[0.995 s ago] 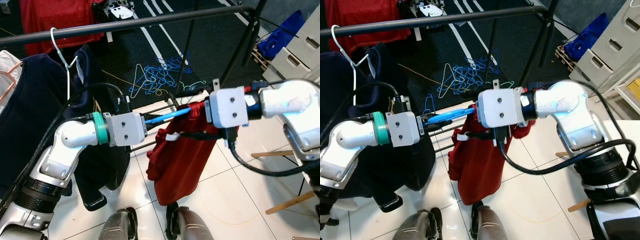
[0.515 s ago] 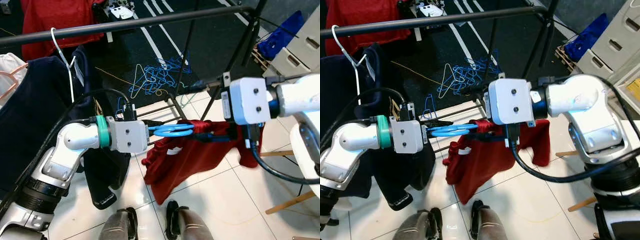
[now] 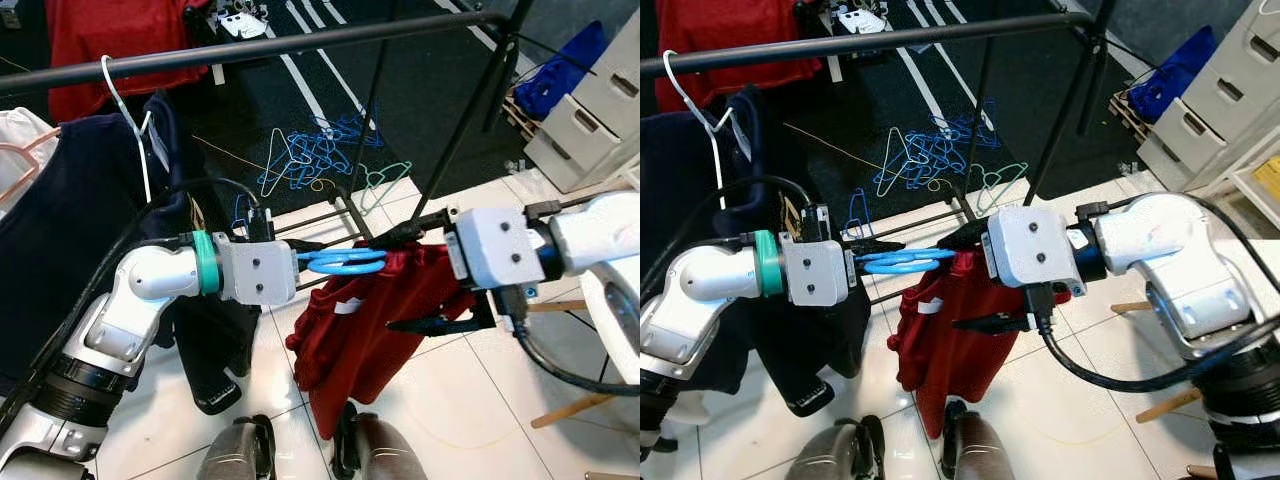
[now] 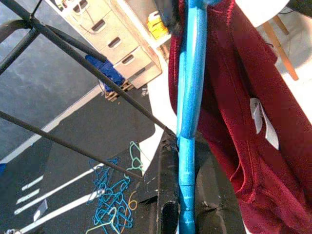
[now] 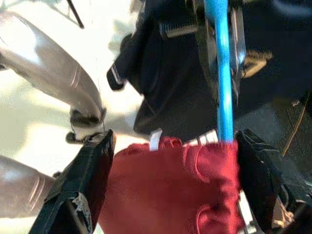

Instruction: Hang hanger

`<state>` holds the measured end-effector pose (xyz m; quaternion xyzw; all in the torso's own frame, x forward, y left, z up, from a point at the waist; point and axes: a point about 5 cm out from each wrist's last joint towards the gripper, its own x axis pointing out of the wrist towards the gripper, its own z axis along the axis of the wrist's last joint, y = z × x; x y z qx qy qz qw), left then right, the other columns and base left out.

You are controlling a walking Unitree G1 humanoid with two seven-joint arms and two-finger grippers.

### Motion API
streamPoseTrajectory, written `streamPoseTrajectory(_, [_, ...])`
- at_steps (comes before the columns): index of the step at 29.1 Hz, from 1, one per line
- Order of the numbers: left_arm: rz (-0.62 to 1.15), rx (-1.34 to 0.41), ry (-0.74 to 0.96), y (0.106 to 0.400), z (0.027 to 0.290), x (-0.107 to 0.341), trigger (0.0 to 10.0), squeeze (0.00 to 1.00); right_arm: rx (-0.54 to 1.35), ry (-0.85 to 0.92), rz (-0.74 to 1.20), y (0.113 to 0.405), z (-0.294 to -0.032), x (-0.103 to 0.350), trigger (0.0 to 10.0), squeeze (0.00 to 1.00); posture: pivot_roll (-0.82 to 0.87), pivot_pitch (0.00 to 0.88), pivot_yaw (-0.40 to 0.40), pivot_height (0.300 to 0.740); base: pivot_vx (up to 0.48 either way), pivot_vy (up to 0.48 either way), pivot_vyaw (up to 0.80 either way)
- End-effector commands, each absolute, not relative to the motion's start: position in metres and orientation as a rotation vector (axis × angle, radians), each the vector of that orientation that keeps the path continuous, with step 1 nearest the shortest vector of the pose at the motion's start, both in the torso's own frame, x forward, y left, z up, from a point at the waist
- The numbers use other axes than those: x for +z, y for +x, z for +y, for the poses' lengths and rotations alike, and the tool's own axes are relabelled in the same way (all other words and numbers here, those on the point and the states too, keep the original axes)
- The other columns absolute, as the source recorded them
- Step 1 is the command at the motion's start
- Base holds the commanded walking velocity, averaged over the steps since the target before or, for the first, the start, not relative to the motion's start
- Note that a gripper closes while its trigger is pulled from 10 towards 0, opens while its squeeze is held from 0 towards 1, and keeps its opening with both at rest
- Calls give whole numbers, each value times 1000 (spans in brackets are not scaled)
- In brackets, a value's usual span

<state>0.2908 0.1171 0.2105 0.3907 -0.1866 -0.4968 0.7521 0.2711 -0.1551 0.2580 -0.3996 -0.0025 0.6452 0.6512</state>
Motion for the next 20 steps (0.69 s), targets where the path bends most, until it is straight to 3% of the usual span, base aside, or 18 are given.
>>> streamPoseTrajectory(1, [-448, -1107, 843, 287, 112, 215, 10000, 0, 1477, -923, -2, 272, -153, 255, 6980, 0, -145, 118, 28, 740, 0, 0, 0])
streamPoseTrajectory(6, [-452, -1110, 837, 285, 112, 216, 10000, 0, 1469, -928, -35, 279, -147, 256, 7686, 0, -131, 119, 28, 740, 0, 0, 0])
streamPoseTrajectory(14, [-448, -1111, 835, 283, 114, 216, 10000, 0, 1497, -954, -106, 287, -132, 261, 7059, 0, -121, 123, 25, 740, 0, 0, 0])
streamPoseTrajectory(20, [-444, -1113, 835, 282, 114, 215, 10000, 0, 1526, -988, -140, 285, -126, 267, 7176, 0, -125, 122, 24, 740, 0, 0, 0])
